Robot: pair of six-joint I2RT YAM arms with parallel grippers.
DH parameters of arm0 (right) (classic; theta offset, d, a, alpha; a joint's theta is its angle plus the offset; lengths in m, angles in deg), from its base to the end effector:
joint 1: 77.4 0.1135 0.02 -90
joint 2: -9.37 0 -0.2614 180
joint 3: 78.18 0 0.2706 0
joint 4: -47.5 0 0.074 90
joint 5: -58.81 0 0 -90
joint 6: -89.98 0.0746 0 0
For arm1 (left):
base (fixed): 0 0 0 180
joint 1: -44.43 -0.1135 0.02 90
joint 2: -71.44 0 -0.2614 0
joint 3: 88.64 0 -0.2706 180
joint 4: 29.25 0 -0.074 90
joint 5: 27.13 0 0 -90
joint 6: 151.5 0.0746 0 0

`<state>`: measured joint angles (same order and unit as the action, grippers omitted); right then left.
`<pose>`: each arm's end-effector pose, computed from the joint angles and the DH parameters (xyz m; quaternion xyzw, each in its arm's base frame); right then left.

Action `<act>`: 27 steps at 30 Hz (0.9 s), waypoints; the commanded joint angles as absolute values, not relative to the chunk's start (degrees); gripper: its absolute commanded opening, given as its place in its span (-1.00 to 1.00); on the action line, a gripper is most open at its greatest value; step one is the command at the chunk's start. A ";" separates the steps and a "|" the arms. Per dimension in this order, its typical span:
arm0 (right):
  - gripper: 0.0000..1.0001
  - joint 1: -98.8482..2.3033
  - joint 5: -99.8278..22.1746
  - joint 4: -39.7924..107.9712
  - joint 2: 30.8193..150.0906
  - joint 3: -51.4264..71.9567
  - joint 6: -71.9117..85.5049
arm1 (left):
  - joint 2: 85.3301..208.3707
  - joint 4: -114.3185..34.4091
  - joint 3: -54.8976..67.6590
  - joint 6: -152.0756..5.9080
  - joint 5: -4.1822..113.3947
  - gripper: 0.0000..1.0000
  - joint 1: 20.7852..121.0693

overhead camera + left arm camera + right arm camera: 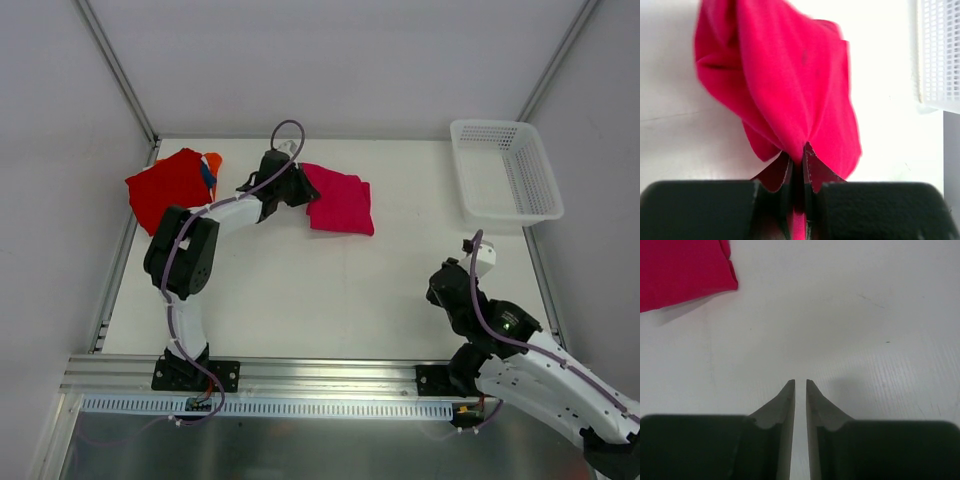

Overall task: Fold and stack the t-shirts
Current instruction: Fold the long partially folded tshirt into a neat square

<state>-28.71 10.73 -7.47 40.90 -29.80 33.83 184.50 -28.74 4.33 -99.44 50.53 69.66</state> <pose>0.1418 0.0858 0.2487 0.0467 0.8529 0.0277 0.5192 0.4438 -0.2267 0.1720 -0.0361 0.8421 -0.3552 0.4042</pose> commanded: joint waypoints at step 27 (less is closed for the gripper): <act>0.99 -63.16 -56.40 42.94 101.88 -3.51 22.04 | 173.31 -35.12 17.99 -86.99 42.30 0.98 67.37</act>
